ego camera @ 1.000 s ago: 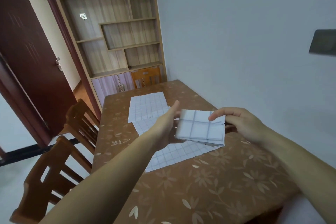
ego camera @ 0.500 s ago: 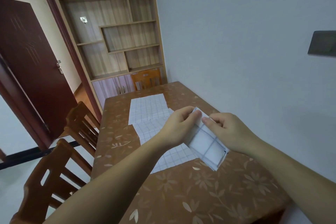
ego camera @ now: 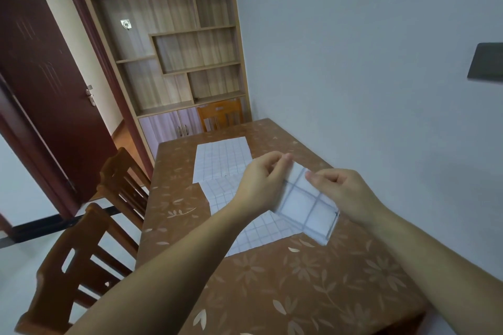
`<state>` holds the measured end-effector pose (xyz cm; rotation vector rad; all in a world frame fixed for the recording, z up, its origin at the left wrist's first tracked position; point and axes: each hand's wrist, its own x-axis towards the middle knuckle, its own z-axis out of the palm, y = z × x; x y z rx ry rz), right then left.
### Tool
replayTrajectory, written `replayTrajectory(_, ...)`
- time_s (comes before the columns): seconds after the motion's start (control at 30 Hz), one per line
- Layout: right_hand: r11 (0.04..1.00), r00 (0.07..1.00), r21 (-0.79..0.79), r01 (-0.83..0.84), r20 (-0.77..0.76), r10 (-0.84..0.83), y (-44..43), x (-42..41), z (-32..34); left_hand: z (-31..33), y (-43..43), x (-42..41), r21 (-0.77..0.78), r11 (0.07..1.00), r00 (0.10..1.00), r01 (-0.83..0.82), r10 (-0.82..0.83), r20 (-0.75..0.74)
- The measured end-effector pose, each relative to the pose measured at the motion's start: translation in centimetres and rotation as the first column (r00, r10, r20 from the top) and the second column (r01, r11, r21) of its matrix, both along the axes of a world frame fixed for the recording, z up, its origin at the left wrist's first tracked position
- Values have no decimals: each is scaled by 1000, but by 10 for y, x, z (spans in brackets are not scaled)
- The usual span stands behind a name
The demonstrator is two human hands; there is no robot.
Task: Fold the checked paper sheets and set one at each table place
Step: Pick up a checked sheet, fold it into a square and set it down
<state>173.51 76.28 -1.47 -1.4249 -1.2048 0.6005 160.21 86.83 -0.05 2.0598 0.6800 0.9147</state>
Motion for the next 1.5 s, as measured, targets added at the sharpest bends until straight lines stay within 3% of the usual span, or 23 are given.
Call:
replayTrajectory(0.07,994,911,-3,-111,-401,101,-2,-1,-6,-1,2,1,-45,996,993,-83,86,80)
replayTrajectory(0.1,987,864,-8,-161,-485,137,-3,-1,-11,-1,3,1,-69,990,986,-120,127,110)
replayTrajectory(0.17,977,907,-78,-197,-393,151,-3,-4,-18,-4,4,0,-107,978,972,-179,193,136)
replayTrajectory(0.27,986,981,-146,-86,-183,58,1,-3,-18,-9,2,-5,-110,959,956,-260,272,108)
replayTrajectory(0.37,989,993,-142,-31,-118,14,7,3,-18,-13,3,-17,-182,956,967,-230,245,64)
replayTrajectory(0.5,996,969,-75,57,-237,-74,12,7,-17,-16,7,-42,-265,963,999,-47,51,10)
replayTrajectory(0.6,984,817,-9,179,-556,-154,21,6,-14,-22,11,-58,-354,931,989,86,-123,-82)
replayTrajectory(0.67,986,722,-33,166,-677,-145,28,-6,-18,-30,11,-66,-399,908,984,125,-166,-70)
replayTrajectory(0.73,994,763,-106,12,-641,-77,33,-29,-32,-43,13,-71,-420,904,996,83,-83,18)
replayTrajectory(0.8,974,875,-214,-77,-483,-37,31,-58,-47,-58,15,-79,-441,898,996,-1,39,76)
replayTrajectory(0.87,954,947,-296,-42,-315,-56,30,-77,-61,-77,19,-89,-491,870,993,-48,96,72)
replayTrajectory(0.97,931,976,-364,-21,-210,-61,24,-86,-80,-107,22,-103,-616,788,999,-3,33,38)
replayTrajectory(1.2,805,962,-591,-51,-245,-119,-11,-80,-130,-166,13,-99,-849,525,998,53,1,62)
replayTrajectory(1.37,755,876,-655,-24,-378,-300,-25,-52,-170,-203,1,-90,-858,511,995,45,-102,-9)
replayTrajectory(1.5,646,936,-763,16,-216,-278,-32,-29,-209,-238,-11,-74,-865,491,974,-105,-123,-188)
